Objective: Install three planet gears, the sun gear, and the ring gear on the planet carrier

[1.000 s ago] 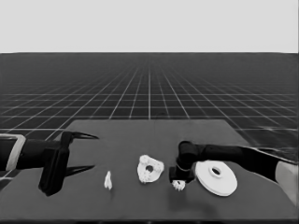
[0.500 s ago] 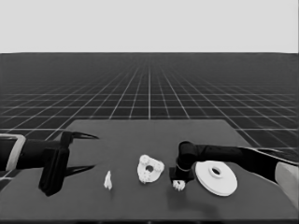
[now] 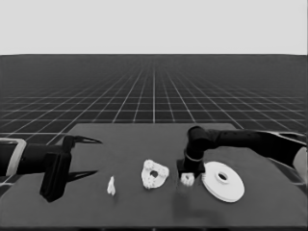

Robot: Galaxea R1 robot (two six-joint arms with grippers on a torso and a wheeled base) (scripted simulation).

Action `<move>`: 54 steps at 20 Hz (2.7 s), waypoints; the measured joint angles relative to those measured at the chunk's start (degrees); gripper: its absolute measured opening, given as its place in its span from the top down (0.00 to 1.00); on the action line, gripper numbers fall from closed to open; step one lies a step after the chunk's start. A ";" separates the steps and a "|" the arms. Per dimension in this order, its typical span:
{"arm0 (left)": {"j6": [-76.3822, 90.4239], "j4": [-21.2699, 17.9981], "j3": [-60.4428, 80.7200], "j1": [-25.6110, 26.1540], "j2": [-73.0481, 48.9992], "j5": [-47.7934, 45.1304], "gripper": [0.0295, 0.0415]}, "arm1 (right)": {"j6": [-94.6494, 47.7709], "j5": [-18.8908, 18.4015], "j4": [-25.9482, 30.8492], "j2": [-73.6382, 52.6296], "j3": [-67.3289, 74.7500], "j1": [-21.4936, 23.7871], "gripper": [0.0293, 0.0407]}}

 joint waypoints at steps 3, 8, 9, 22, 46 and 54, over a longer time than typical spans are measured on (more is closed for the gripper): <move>0.00 0.00 0.00 0.00 0.00 0.00 0.25 | 0.04 -0.01 0.51 -0.01 0.05 0.47 0.85; 0.00 0.00 0.00 0.00 0.00 0.00 0.25 | -4.71 0.67 2.45 24.70 -29.48 2.27 0.85; 0.00 0.00 0.00 0.00 0.00 0.00 0.25 | -5.76 0.82 2.54 26.25 -32.05 2.31 0.85; 0.00 0.00 0.00 0.00 0.00 0.00 0.25 | -9.98 3.11 -4.02 29.46 -40.01 -4.66 0.85; 0.00 0.00 0.00 0.00 0.00 0.00 0.25 | 2.33 3.14 -4.08 29.45 -40.09 -5.19 0.86; 0.00 0.00 0.00 0.00 0.00 0.00 0.25 | 7.13 3.11 -4.05 29.46 -40.07 -5.24 0.86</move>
